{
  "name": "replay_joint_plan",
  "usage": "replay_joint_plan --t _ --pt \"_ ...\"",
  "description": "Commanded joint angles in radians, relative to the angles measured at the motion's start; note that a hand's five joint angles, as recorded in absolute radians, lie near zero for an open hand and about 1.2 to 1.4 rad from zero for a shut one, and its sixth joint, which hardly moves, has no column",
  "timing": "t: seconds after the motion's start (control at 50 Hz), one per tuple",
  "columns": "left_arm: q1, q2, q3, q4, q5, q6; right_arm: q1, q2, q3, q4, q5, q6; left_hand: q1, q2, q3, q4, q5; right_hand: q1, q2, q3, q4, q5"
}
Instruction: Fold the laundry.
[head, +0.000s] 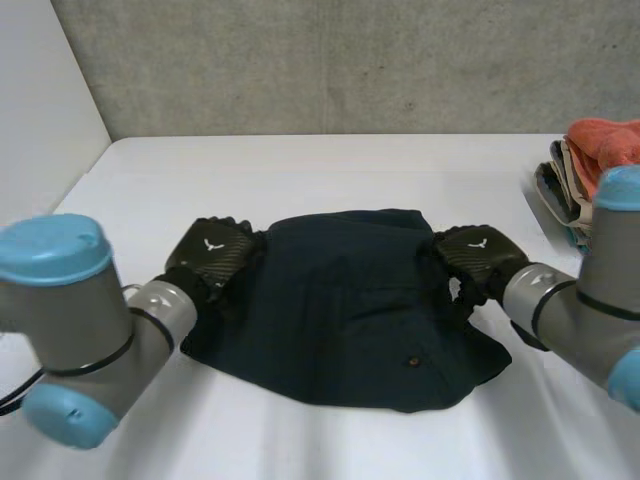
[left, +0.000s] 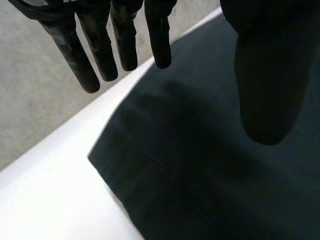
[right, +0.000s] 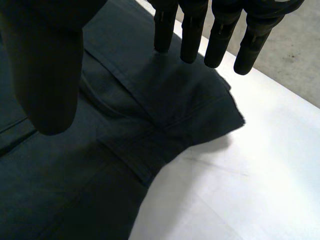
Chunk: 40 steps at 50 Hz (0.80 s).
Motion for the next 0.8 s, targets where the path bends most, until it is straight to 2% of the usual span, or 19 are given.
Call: replay_joint_plan --t 0.02,0.08,0.12,0.2,0.24,0.26,0.28,0.32,0.42,0.58,0.7,0.8 --pt "0.015 -0.205 0.173 -0.02 0.011 0.046 0.045 0.13 -0.055 -0.084 0.008 0.001 0.037 0.06 0.06 0.068 0.07 0.047 0.051 0.045 0.044 0.05" --pt "0.026 -0.271 0.23 -0.038 0.011 0.09 0.065 0.179 -0.089 -0.098 0.007 0.001 0.052 0.075 0.075 0.083 0.084 0.059 0.062 0.056 0.056 0.061" --pt "0.024 -0.294 0.253 -0.044 0.013 0.114 0.076 0.202 -0.106 -0.105 0.01 0.001 0.136 0.159 0.16 0.168 0.169 0.068 0.071 0.065 0.064 0.07" --pt "0.018 -0.325 0.303 -0.048 0.011 0.146 0.085 0.254 -0.147 -0.142 0.024 0.001 0.494 0.517 0.517 0.525 0.527 0.132 0.136 0.129 0.129 0.135" --pt "0.012 -0.334 0.325 -0.045 0.009 0.14 0.085 0.282 -0.163 -0.165 0.033 0.001 0.828 0.851 0.851 0.859 0.86 0.317 0.32 0.314 0.313 0.319" --pt "0.011 -0.336 0.328 -0.044 0.009 0.14 0.087 0.291 -0.166 -0.173 0.036 0.001 0.902 0.925 0.926 0.934 0.935 0.405 0.408 0.402 0.401 0.407" --pt "0.011 -0.336 0.331 -0.044 0.008 0.14 0.087 0.302 -0.173 -0.188 0.041 0.0 0.982 1.005 1.005 1.013 1.014 0.618 0.621 0.615 0.614 0.62" --pt "0.008 -0.334 0.331 -0.043 0.003 0.138 0.087 0.305 -0.178 -0.202 0.047 0.001 0.988 1.011 1.011 1.019 1.021 1.033 1.037 1.031 1.03 1.036" --pt "-0.003 -0.256 0.314 -0.049 -0.01 0.138 0.08 0.248 -0.175 -0.245 0.08 -0.006 0.988 1.011 1.011 1.019 1.021 1.036 1.039 1.033 1.032 1.038" --pt "-0.008 0.049 0.284 -0.057 -0.017 0.088 0.079 -0.04 -0.206 -0.223 0.091 -0.014 0.988 1.011 1.011 1.019 1.021 1.036 1.039 1.033 1.032 1.038" --pt "-0.012 0.219 0.294 -0.122 -0.009 -0.01 0.068 -0.163 -0.287 -0.047 0.085 -0.016 0.988 1.011 1.011 1.019 1.021 1.036 1.039 1.033 1.032 1.038" --pt "-0.012 0.275 0.303 -0.218 -0.009 -0.024 0.056 -0.201 -0.327 0.121 0.074 -0.069 0.988 1.011 1.011 1.019 1.021 1.036 1.039 1.033 1.032 1.038"
